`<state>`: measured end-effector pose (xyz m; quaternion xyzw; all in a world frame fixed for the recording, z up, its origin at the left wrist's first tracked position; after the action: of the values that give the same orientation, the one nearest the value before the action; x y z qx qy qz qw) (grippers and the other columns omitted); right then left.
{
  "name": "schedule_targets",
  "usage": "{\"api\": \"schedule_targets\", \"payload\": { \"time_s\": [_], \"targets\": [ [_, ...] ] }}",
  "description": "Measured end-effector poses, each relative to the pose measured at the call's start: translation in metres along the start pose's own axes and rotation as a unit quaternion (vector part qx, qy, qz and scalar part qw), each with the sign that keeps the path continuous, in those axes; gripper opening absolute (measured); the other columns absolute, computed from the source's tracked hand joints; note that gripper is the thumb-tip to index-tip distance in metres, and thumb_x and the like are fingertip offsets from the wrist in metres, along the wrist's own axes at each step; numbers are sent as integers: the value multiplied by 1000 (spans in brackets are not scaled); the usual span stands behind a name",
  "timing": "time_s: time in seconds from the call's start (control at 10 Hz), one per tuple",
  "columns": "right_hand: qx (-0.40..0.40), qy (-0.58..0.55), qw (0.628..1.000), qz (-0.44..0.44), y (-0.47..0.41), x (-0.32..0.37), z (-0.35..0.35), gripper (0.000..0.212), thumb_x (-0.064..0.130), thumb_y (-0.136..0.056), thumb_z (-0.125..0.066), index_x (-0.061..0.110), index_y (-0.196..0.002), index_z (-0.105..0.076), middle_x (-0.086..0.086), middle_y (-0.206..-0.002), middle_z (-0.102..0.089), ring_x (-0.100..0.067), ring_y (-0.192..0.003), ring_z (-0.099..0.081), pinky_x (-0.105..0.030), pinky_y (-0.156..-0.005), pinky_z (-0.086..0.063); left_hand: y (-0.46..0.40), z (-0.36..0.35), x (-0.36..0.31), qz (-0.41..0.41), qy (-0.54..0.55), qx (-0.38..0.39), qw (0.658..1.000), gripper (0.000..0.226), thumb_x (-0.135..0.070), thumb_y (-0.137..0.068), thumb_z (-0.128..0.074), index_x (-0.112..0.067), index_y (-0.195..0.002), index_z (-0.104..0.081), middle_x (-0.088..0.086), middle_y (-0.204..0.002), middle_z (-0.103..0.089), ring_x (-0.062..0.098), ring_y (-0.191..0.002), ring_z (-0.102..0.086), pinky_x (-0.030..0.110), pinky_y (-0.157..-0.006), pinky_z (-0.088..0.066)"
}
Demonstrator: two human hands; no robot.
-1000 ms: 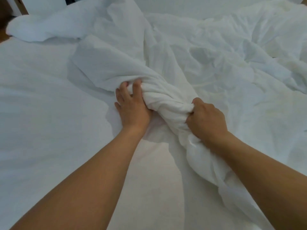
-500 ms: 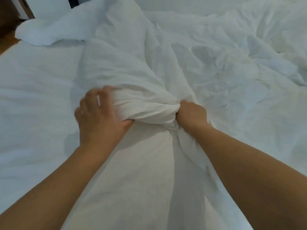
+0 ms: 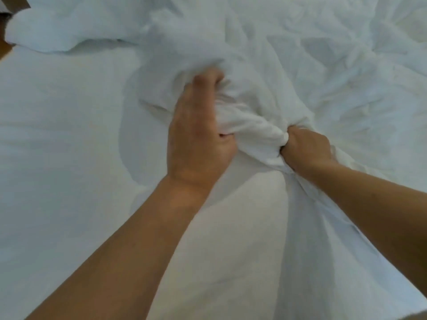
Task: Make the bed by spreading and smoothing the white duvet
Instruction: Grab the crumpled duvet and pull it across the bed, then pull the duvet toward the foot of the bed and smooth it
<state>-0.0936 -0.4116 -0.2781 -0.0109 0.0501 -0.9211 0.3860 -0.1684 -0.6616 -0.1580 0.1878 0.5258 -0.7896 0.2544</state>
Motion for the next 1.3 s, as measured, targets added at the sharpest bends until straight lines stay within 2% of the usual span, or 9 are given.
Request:
{"api": "schedule_targets", "payload": {
  "time_s": [0.2,0.3,0.4,0.5,0.6,0.8,1.0,1.2,1.3],
  "targets": [
    [53,2,995,-80,29,11,30,43,20,-91,-52,4,-131,-46,-21,-128,-50,-40,-118,-49,-47,-103,-37,20,23,-21,-223,-89,105,965,37,-9,-82,-55,-11,-119,-53,10,-113,-64,33,-102,-57,45,-86,-43],
    [-44,-95,995,1,55,51,50,82,19,-76,-55,17,-151,-19,-14,-152,-25,-32,-140,-26,-49,-119,-11,32,11,79,49,-123,106,985,73,-40,-74,-70,-15,-131,-33,20,-137,-44,39,-124,-44,48,-102,-40],
    [-55,-238,957,155,102,98,72,99,24,-65,-56,21,-154,-13,-2,-156,-25,-18,-145,-21,-49,-121,-10,34,14,115,460,317,-82,825,57,-52,-71,-55,-20,-119,-50,7,-129,-57,30,-116,-55,39,-100,-46],
    [-28,-194,971,139,121,116,75,112,47,-70,-67,32,-154,6,2,-154,-20,-15,-145,-15,-46,-122,-2,16,12,106,441,266,16,857,51,-39,-70,-55,-22,-118,-53,5,-113,-63,27,-106,-61,37,-94,-51],
    [-90,-171,978,84,120,111,93,105,40,-73,-72,30,-154,-7,-3,-149,-28,-22,-142,-22,-46,-121,-6,-11,70,81,262,28,8,965,12,-18,-82,-57,-14,-93,-52,10,-91,-65,35,-92,-62,37,-71,-47],
    [-96,-181,973,108,152,117,109,101,30,-79,-68,29,-155,0,-3,-152,-30,-19,-141,-26,-49,-120,-16,-18,218,-13,-163,-224,48,960,20,-13,-77,-58,-9,-96,-63,16,-75,-63,39,-67,-59,40,-52,-43],
    [156,11,957,246,216,192,72,123,72,-69,-65,38,-150,20,2,-164,1,-19,-151,3,-52,-118,13,101,210,90,-5,-478,522,706,29,-18,-95,-44,-25,-114,-65,-1,-111,-66,23,-100,-65,31,-76,-47],
    [360,157,878,274,235,278,74,20,20,-84,-61,14,-103,-64,-6,-101,-66,-24,-90,-63,-22,-81,-51,141,269,104,239,-323,828,392,27,-29,-83,-54,-15,-103,-65,7,-98,-66,24,-81,-60,31,-77,-46],
    [581,158,777,186,239,283,76,10,17,-79,-68,11,-87,-67,-12,-92,-67,-29,-84,-65,-28,-82,-55,88,260,131,396,-139,712,563,31,-48,-74,-57,-24,-92,-66,0,-90,-69,19,-76,-62,32,-75,-44]
  ]
}}
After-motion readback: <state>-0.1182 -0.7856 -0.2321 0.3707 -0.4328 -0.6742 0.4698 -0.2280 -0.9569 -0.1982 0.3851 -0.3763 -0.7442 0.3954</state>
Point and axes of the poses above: each hand's wrist, its own y-axis away from the middle knuckle, its own z-axis out of the back of the hand, x = y × z, the point moved 6 cm from there along -y, towards the middle knuckle
